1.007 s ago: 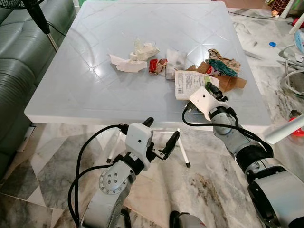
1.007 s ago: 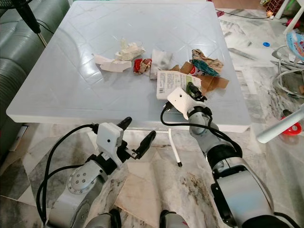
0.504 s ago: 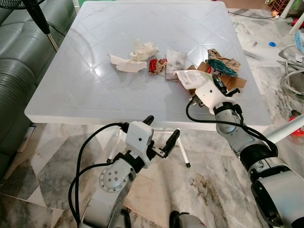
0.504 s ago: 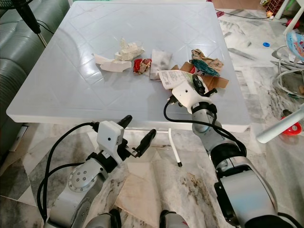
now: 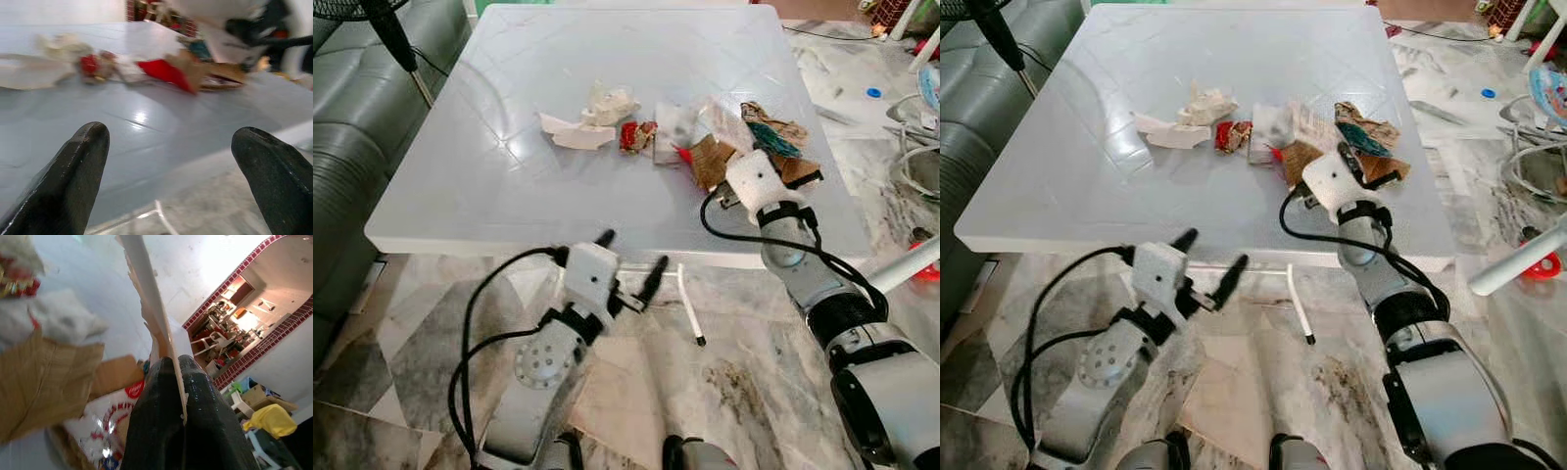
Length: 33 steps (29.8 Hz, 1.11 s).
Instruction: Picking trash to rubbish bin
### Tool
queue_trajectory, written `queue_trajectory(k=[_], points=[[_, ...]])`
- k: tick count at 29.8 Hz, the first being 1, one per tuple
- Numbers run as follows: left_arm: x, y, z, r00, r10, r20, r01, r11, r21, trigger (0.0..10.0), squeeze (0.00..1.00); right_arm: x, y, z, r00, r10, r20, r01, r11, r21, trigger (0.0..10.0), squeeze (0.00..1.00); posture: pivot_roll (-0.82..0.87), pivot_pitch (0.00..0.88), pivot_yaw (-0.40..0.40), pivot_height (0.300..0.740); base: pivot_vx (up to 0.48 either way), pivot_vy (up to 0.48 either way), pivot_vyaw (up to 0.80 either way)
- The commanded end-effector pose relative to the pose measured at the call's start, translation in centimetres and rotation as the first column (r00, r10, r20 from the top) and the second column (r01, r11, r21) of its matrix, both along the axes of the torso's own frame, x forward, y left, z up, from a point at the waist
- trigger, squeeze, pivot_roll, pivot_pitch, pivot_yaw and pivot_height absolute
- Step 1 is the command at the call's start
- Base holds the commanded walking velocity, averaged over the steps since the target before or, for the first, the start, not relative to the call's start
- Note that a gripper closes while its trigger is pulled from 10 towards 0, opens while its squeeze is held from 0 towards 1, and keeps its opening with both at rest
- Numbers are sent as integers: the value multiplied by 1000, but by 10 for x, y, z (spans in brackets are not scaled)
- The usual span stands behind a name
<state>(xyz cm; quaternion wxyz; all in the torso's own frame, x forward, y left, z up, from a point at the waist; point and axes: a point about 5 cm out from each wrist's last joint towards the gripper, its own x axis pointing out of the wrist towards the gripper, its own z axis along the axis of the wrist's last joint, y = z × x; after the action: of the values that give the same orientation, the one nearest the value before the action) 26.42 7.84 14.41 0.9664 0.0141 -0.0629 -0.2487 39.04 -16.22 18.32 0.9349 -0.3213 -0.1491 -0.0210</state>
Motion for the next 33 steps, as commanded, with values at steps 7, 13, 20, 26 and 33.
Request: queue_trajectory(k=[7, 13, 20, 26, 33], points=[[19, 24, 4, 980, 199, 13, -199, 979, -42, 10000, 0, -17, 13, 9, 993, 102, 66, -113, 975, 190, 0, 0, -48, 180, -17, 740, 0, 0, 0], [36, 37, 15, 955, 292, 49, -287, 954, -89, 10000, 0, -52, 41, 10, 965, 241, 106, -260, 936, 237, 667, 0, -76, 174, -4, 740, 0, 0, 0], [45, 50, 23, 932, 355, 69, -345, 930, -125, 10000, 0, -72, 58, 6, 947, 308, 87, -320, 912, 257, 1412, 0, -74, 164, 1, 740, 0, 0, 0], [42, 50, 22, 935, 345, 77, -333, 933, -141, 10000, 0, -74, 64, 15, 937, 335, 99, -349, 905, 242, 0, 0, -68, 151, 4, 740, 130, 0, 0], [44, 48, 21, 937, 340, 76, -326, 934, -147, 10000, 0, -74, 64, 18, 938, 335, 89, -347, 907, 240, 0, 0, -67, 142, 5, 740, 295, 0, 0]])
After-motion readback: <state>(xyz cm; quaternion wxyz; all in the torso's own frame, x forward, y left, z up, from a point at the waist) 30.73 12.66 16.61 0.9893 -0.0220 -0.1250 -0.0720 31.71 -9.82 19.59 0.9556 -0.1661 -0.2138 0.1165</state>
